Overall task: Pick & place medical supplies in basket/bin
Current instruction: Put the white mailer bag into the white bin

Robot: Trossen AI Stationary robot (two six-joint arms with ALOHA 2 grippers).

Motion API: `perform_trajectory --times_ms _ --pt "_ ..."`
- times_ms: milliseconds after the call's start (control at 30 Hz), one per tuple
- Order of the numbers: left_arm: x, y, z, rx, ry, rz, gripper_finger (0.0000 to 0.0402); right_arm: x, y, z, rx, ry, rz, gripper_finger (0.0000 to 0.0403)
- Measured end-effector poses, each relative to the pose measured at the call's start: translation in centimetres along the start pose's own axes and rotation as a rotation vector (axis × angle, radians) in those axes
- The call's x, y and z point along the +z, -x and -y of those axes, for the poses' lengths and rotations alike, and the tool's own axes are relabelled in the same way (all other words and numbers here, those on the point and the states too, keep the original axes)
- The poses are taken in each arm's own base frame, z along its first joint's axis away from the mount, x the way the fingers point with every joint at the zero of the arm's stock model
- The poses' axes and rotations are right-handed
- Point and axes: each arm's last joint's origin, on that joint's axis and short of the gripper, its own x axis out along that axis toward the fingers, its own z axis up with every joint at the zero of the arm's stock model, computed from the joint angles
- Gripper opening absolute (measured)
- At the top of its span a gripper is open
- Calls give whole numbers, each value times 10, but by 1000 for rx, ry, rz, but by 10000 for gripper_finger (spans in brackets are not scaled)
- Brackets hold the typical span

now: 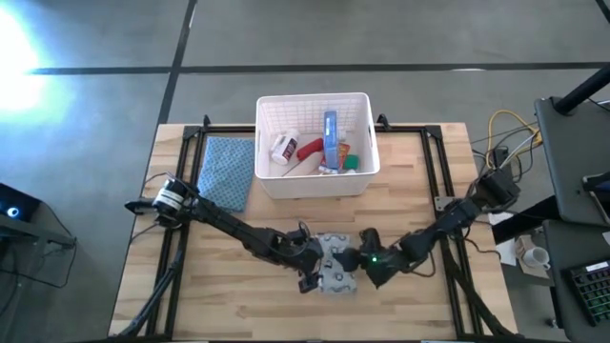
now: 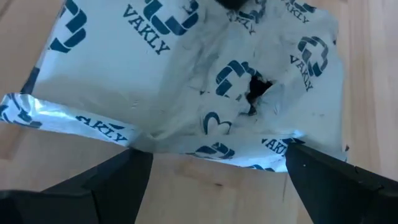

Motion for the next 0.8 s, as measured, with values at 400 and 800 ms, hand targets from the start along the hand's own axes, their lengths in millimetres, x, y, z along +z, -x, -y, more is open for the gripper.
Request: perform_trajectory --times_ms 400,800 --pt "-2 0 -3 20 -5 -19 343 1 -4 -16 -1 163 -321 328" --pt "-2 0 -4 34 -5 -21 343 14 -12 -17 -9 191 -222 239"
